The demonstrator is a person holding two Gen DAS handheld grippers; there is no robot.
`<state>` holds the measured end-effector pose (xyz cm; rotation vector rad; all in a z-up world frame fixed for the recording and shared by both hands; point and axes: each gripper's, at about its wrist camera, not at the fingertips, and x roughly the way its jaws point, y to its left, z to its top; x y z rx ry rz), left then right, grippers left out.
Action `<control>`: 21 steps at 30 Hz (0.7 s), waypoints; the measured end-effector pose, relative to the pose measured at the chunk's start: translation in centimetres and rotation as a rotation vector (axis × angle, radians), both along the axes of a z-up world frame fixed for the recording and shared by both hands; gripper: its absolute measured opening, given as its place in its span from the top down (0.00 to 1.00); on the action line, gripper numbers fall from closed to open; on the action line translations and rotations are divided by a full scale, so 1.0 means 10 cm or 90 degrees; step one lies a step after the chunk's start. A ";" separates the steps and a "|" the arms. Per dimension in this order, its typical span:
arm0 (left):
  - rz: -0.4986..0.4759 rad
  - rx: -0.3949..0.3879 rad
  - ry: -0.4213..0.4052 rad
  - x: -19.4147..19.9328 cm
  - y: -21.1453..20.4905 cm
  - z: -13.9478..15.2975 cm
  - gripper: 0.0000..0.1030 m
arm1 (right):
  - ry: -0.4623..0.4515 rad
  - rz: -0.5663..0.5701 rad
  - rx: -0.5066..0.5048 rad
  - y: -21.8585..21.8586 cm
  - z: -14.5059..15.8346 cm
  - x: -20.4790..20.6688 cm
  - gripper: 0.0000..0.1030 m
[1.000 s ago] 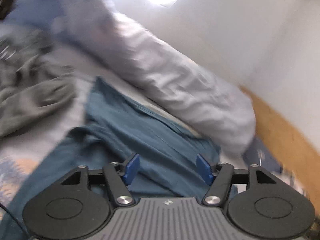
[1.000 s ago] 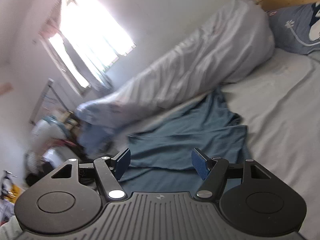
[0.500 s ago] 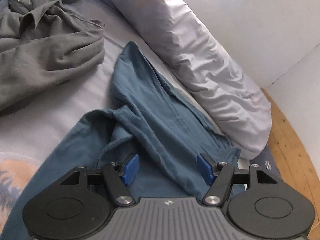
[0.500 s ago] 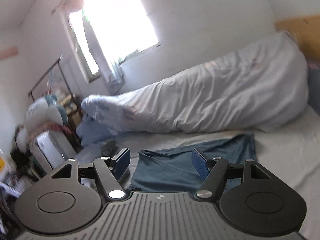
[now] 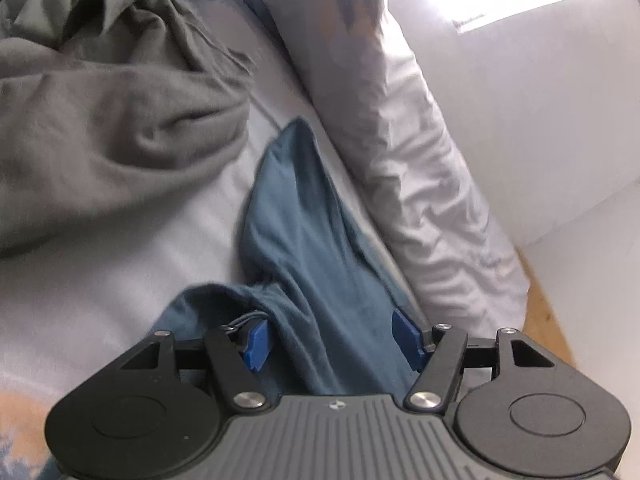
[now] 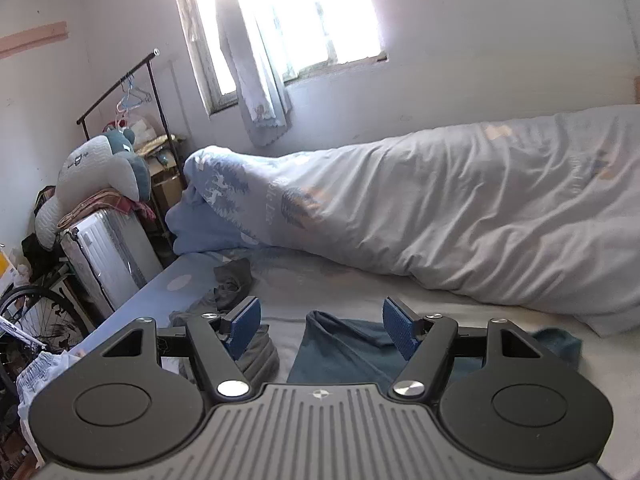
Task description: Fold clothes
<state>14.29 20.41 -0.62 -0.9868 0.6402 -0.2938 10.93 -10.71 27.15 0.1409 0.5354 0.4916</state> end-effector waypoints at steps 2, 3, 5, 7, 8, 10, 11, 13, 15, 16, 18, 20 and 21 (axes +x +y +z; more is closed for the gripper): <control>0.013 -0.021 0.002 0.00 0.06 0.00 0.58 | 0.011 0.006 -0.017 0.13 -0.01 0.29 0.32; 0.020 -0.021 0.009 -0.01 0.09 0.00 0.70 | 0.014 0.013 -0.027 0.21 -0.02 0.43 0.32; 0.033 -0.030 0.023 -0.03 0.13 -0.01 0.79 | 0.014 0.030 -0.043 0.39 -0.07 0.72 0.32; 0.063 -0.049 0.028 -0.09 0.21 -0.04 0.84 | 0.017 0.049 -0.054 0.59 -0.19 1.01 0.32; 0.076 -0.061 0.029 -0.11 0.24 -0.07 0.87 | 0.026 0.059 -0.060 0.69 -0.29 1.14 0.32; 0.098 -0.087 0.037 -0.15 0.29 -0.13 0.95 | 0.055 0.081 -0.088 0.92 -0.56 1.41 0.32; 0.106 -0.100 0.042 -0.16 0.31 -0.16 0.96 | 0.071 0.089 -0.115 1.04 -0.72 1.52 0.32; 0.120 -0.125 0.055 -0.18 0.33 -0.22 0.97 | 0.103 0.105 -0.167 1.28 -1.06 1.74 0.32; 0.135 -0.149 0.068 -0.19 0.34 -0.28 0.97 | 0.118 0.121 -0.208 1.43 -1.36 1.86 0.33; 0.147 -0.158 0.076 -0.22 0.36 -0.31 0.97 | 0.117 0.130 -0.224 1.47 -1.49 1.89 0.33; 0.167 -0.178 0.079 -0.28 0.37 -0.36 0.97 | 0.115 0.142 -0.255 1.55 -1.74 1.96 0.33; 0.182 -0.188 0.079 -0.34 0.38 -0.39 0.97 | 0.109 0.138 -0.280 1.58 -1.94 2.01 0.33; 0.188 -0.194 0.078 -0.36 0.38 -0.41 0.98 | 0.107 0.139 -0.287 1.59 -2.01 2.04 0.33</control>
